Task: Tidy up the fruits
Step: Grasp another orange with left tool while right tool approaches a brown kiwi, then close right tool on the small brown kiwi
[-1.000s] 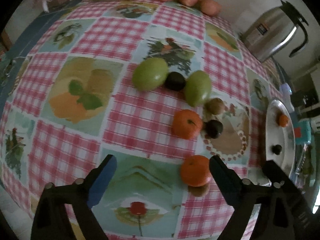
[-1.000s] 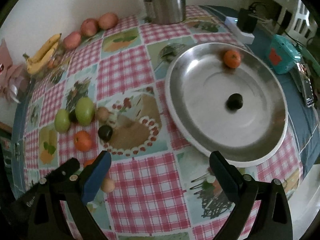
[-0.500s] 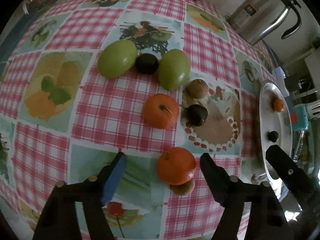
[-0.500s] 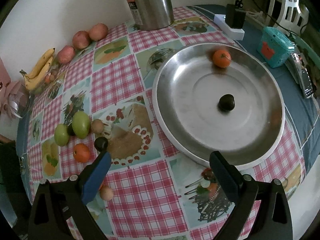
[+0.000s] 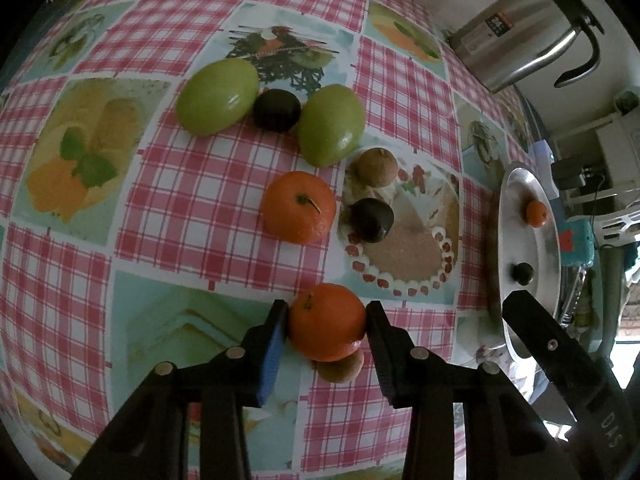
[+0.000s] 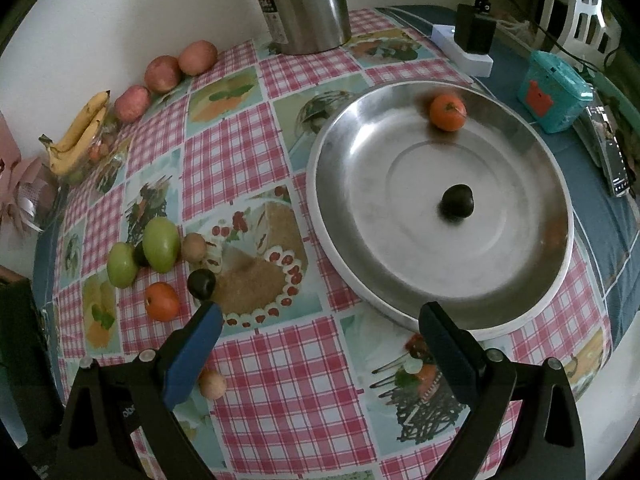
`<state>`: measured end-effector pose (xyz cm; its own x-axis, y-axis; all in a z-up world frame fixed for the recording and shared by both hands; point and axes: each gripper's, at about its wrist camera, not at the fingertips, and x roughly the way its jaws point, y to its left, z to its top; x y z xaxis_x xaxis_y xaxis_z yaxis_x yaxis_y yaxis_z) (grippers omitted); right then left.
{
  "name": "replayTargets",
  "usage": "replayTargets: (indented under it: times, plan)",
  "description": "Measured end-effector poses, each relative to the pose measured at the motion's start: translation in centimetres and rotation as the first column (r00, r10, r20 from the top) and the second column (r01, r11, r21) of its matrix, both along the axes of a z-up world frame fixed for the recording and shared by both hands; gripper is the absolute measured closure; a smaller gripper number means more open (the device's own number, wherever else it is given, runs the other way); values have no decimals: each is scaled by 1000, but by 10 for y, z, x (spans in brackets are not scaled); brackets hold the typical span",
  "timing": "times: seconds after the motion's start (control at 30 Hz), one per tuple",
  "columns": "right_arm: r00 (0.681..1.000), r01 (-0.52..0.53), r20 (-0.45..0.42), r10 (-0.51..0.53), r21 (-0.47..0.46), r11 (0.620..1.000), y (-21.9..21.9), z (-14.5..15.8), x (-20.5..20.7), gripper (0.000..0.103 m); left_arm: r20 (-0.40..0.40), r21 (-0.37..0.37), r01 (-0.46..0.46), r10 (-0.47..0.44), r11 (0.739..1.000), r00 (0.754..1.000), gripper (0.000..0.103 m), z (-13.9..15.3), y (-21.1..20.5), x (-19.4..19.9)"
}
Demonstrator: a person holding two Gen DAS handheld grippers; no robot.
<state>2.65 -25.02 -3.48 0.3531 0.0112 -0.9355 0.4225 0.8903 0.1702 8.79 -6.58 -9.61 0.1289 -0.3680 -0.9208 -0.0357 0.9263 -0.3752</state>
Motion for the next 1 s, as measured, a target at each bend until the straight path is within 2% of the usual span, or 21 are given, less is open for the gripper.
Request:
replayTargets:
  times: [0.33, 0.4, 0.47, 0.53, 0.6, 0.77, 1.0]
  plan:
    - [999, -29, -22, 28, -13, 1000, 4, -5, 3, 4, -11, -10, -68, 68, 998, 998, 61, 3, 31, -6]
    - [999, -41, -30, 41, -16, 999, 7, -6, 4, 4, -5, 7, -88, 89, 996, 996, 61, 5, 38, -6]
    - [998, -56, -38, 55, -18, 998, 10, -8, 5, 4, 13, 46, -106, 105, 993, 994, 61, 9, 44, -7]
    - [996, -74, -46, 74, -16, 997, 14, -10, 6, 4, 57, 143, -114, 106, 983, 993, 61, 16, 49, -8]
    - [993, -104, -61, 102, -16, 994, 19, -13, 8, 4, 88, 206, -120, 103, 971, 991, 61, 21, 54, -9]
    - [981, -176, -87, 174, -11, 984, 35, -20, 11, 4, 104, 278, -128, 103, 952, 989, 61, 24, 65, -10]
    - [958, -250, -137, 251, 26, 968, 53, -33, 13, 4, 79, 278, -140, 123, 950, 989, 61, 19, 80, -14]
